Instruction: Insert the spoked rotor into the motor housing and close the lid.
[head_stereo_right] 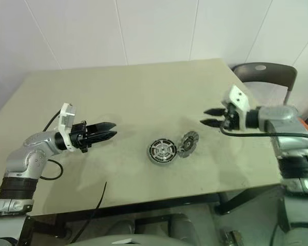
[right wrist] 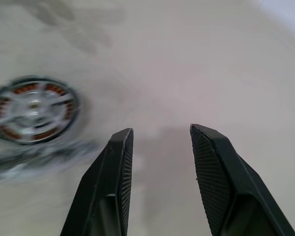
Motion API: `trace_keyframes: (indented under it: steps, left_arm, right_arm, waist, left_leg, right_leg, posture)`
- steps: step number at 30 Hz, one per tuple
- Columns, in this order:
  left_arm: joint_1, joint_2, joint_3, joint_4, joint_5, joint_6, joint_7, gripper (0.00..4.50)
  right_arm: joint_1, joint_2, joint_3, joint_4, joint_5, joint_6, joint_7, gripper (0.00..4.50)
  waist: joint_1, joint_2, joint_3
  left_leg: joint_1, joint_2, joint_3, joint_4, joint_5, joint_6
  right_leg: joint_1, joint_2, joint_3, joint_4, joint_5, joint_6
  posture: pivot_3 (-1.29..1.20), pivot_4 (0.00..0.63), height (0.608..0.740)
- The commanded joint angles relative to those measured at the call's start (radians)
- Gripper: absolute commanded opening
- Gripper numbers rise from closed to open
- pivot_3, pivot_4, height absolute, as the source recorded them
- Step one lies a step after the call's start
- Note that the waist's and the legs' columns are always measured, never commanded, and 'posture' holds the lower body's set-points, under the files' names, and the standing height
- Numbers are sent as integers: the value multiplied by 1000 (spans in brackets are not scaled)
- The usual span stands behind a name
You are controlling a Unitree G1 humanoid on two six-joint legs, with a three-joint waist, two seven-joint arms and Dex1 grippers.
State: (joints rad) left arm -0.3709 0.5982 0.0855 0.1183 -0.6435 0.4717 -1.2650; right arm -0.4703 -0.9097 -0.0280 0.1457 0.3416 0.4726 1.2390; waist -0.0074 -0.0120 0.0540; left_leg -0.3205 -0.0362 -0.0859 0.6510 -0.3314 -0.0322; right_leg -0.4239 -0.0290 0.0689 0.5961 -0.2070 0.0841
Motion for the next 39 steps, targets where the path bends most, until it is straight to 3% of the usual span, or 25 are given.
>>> trace_keyframes:
  steps: [1, 4, 9, 12, 16, 27, 34, 39]
  left_arm:
    - [-67, 5, -11, 35, 14, -13, -34, 2088]
    - [-102, 2, -19, 72, 26, -19, -55, 2088]
    - [-124, -1, -24, 89, 36, -20, -72, 2088]
    - [-109, 3, -17, 74, 35, -17, -73, 2088]
    - [-83, 9, -3, 46, 28, -9, -62, 2088]
    - [-28, 30, 31, -9, 7, 9, -37, 2088]
    - [-28, 19, 29, -8, 9, 6, -27, 2088]
    - [-30, 13, 25, -14, 8, 8, -24, 2088]
  right_arm:
    - [149, -79, -51, -139, 65, 112, 46, 1922]
    - [230, -97, -42, -183, 52, 118, 33, 1922]
    - [226, -65, -20, -183, 38, 115, 8, 1922]
    - [201, -20, 16, -167, 2, 67, -30, 1340]
    - [174, 7, 41, -129, -18, 48, -46, 34]
    - [117, 62, 94, -67, -59, 6, -68, 9]
    - [51, 146, 102, -120, -31, 47, -96, 9]
    - [39, 140, 123, -141, -35, 67, -71, 9]
  waist:
    - [6, -1, 0]
    - [-5, 0, 0]
    - [-17, 0, 1]
    - [-17, -1, 1]
    - [-12, -1, 1]
    - [-6, -1, 1]
    - [-10, -1, 1]
    - [-6, -1, 1]
  left_leg:
    - [0, 0, 0, 1, 0, 0]
    - [1, -1, 2, 4, 0, 0]
    - [3, 0, 5, 10, 0, 1]
    - [6, 0, 5, 11, 0, 1]
    - [8, 0, 4, 11, 0, 1]
    - [6, 0, 3, 12, -2, 3]
    - [8, 0, 3, 12, -1, 3]
    - [7, 0, 2, 12, -2, 3]
  right_leg:
    - [2, 0, -1, -1, 0, 0]
    - [4, 0, 1, -1, -2, 3]
    - [13, 2, 4, 0, -3, 3]
    - [16, 2, 3, 0, -3, 3]
    - [15, 2, 3, 0, -3, 4]
    - [13, 1, 3, -1, -1, 7]
    - [14, 2, 3, 0, -1, 7]
    - [14, 1, 2, -1, 0, 7]
  posture:
    - [0, 0, 740]
    - [0, 0, 740]
    - [0, 0, 740]
    - [0, 0, 740]
    - [0, 0, 740]
    - [0, 0, 740]
    - [0, 0, 740]
    - [0, 0, 740]
